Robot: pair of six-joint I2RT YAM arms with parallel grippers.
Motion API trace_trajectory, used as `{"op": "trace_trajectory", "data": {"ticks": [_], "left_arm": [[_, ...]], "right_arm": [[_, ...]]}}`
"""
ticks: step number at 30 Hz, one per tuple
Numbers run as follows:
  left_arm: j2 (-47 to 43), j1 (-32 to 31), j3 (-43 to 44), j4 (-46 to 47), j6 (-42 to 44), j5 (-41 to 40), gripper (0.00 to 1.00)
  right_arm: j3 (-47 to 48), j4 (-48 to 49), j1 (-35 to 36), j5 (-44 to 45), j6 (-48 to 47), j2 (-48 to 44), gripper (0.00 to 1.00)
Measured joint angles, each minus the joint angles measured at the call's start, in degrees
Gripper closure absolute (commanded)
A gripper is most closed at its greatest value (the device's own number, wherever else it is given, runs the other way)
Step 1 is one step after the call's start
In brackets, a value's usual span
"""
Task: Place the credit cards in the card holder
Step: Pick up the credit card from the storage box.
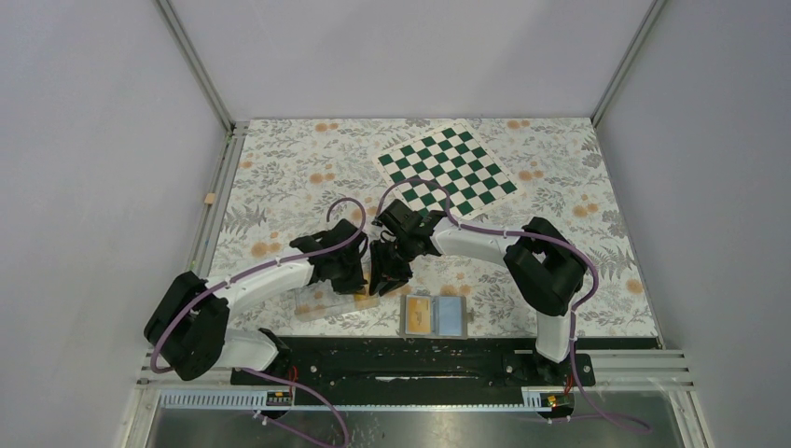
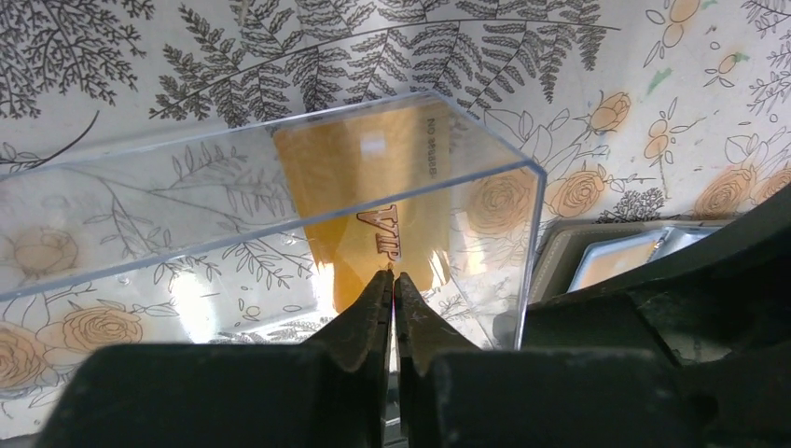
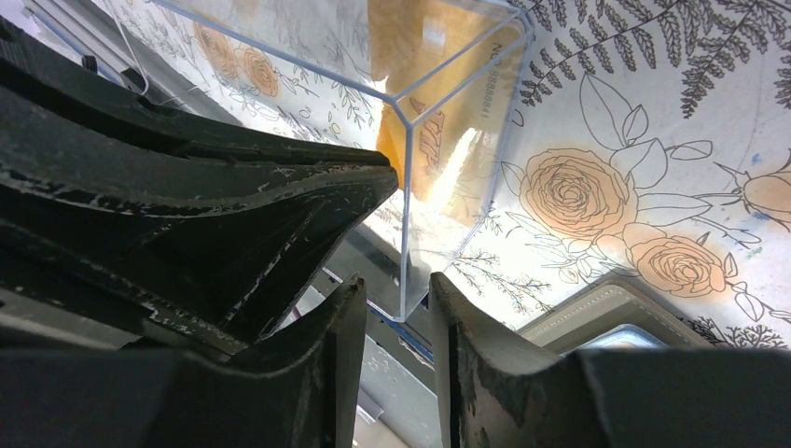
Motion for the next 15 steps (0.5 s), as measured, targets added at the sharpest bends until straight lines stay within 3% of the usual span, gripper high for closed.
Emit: {"op": "trace_trajectory", "data": {"ticks": [4,15], "left_arm": [[-0.33,0.2,0.0,-1.64,-0.13,-0.5,0.75],[1.75,2.95,-2.78,-0.81,-1.07,1.05,0.73]], "right_arm": [[0.0,0.02,0.0,-0.02,0.0,0.0,0.62],[-0.17,0.22,0.0,-0.31,-0.02,0.0,0.62]]}}
